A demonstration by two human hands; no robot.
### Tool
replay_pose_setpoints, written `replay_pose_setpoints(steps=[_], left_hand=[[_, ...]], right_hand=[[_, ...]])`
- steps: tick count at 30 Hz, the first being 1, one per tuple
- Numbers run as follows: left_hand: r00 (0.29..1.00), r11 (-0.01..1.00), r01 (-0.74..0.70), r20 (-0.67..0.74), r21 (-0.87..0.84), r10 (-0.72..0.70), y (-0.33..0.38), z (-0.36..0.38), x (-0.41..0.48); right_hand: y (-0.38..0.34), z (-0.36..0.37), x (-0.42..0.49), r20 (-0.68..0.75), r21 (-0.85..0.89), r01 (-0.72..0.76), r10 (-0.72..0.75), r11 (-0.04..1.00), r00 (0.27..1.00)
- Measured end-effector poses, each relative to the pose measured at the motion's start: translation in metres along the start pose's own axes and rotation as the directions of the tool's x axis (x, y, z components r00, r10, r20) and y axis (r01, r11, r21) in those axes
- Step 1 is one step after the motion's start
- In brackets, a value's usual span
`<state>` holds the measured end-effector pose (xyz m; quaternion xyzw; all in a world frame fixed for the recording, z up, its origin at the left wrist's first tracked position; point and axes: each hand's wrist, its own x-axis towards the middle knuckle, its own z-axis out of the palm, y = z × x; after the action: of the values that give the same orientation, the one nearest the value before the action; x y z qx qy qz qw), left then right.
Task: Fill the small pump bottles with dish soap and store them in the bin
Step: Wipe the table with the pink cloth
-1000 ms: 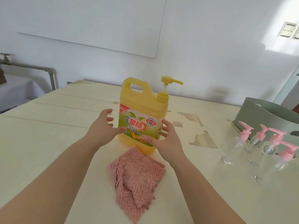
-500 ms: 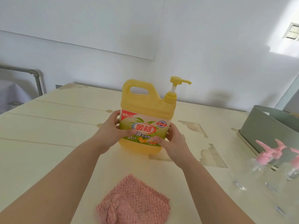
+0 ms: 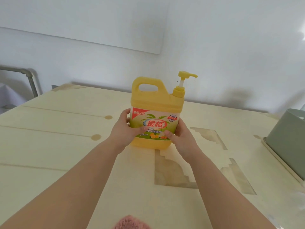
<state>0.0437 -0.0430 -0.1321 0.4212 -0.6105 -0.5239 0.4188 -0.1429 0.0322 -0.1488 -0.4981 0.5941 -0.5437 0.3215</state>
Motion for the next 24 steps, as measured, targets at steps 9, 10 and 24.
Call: replay_pose_setpoints(steps=[9,10,24], left_hand=[[1.0,0.996,0.019,0.02,0.092,-0.021,0.001,-0.005,-0.004],[0.999,0.994,0.023,0.025,0.105,-0.026,0.004,-0.007,-0.007],[1.0,0.954,0.026,-0.005,0.298,-0.026,0.023,-0.032,-0.129]], right_hand=[[-0.024,0.004,-0.011,-0.242,-0.181,-0.127,0.081,0.975,0.967],[-0.033,0.003,-0.016,-0.302,-0.203,-0.159,0.093,0.966,0.949],[-0.072,0.048,-0.183,0.07,-0.331,-0.064,0.092,0.942,0.993]])
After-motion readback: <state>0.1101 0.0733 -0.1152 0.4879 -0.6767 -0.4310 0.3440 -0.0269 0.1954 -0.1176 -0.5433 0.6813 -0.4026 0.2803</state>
